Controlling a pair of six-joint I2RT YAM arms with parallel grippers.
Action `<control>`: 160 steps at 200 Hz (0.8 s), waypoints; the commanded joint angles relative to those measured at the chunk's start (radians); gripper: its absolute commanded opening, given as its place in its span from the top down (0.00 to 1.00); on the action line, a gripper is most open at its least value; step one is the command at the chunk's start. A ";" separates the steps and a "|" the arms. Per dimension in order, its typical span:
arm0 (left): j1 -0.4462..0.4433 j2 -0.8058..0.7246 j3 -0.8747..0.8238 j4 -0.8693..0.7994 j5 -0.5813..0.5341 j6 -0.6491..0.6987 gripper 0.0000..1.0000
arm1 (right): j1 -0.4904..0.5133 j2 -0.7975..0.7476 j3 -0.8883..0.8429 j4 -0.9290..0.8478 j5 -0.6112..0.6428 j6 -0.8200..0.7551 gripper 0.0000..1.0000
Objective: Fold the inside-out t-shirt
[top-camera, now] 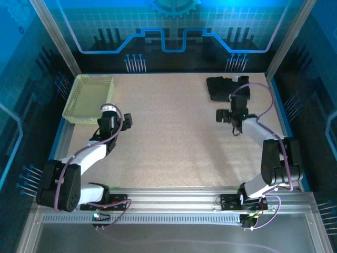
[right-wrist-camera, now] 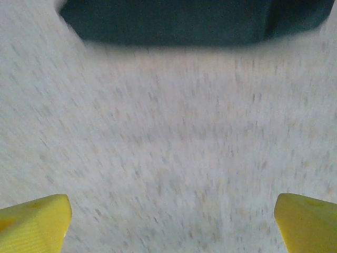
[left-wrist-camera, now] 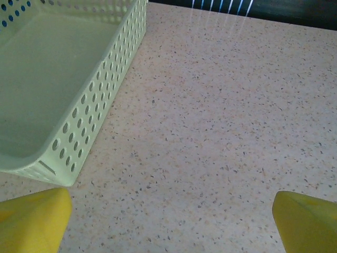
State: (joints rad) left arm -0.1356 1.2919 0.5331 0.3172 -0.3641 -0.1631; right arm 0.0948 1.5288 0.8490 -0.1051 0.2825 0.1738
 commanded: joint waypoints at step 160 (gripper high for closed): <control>0.072 0.269 -0.206 0.725 0.237 0.230 0.01 | -0.119 -0.204 -0.453 0.752 -0.284 -0.084 0.00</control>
State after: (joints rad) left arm -0.0856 1.5501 0.3012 0.9905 -0.2058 0.0559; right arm 0.0368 1.3525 0.4221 0.5404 0.0998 0.0364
